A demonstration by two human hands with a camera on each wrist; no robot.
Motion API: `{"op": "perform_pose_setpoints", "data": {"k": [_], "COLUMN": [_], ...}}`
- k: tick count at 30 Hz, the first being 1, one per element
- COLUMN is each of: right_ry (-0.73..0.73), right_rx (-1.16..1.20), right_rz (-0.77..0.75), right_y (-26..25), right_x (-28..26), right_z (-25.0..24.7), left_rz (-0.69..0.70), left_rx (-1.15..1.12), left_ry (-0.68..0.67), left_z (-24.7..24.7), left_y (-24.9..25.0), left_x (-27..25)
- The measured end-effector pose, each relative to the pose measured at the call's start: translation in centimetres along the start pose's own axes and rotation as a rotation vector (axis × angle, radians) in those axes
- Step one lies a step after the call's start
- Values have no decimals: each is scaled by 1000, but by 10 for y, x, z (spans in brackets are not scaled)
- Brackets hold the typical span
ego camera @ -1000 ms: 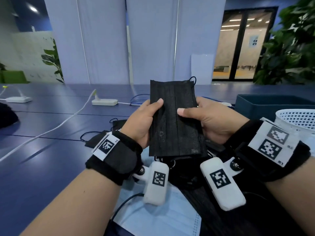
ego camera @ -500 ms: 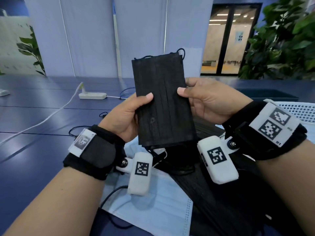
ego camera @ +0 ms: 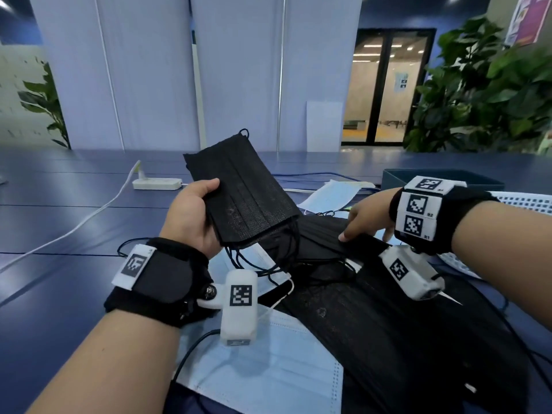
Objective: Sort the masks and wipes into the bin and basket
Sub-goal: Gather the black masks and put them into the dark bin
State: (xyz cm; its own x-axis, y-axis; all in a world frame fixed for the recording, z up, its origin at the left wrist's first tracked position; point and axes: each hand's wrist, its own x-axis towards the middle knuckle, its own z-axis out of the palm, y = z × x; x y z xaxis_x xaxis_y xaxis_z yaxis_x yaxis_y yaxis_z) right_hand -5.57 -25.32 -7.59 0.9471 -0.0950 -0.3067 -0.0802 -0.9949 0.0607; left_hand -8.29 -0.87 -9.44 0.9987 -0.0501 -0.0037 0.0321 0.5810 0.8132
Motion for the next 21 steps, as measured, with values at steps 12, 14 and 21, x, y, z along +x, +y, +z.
{"op": "perform_pose_setpoints", "data": {"k": [12,14,21], "right_ry": [187,184,-87], "right_rx": [543,949,1489], "right_rz": [-183,-298,-677], "right_y": [24,18,-31], "right_x": [-6,-16,-50], "right_z": [-14,-16,-10], "left_rz": [-54,-57,-87], "left_rx": [20,24,39], "left_ry": [30,38,49], "left_z": [3,4,4], "left_y": [-5,-6,-10], "left_x": [0,-2,-2]}}
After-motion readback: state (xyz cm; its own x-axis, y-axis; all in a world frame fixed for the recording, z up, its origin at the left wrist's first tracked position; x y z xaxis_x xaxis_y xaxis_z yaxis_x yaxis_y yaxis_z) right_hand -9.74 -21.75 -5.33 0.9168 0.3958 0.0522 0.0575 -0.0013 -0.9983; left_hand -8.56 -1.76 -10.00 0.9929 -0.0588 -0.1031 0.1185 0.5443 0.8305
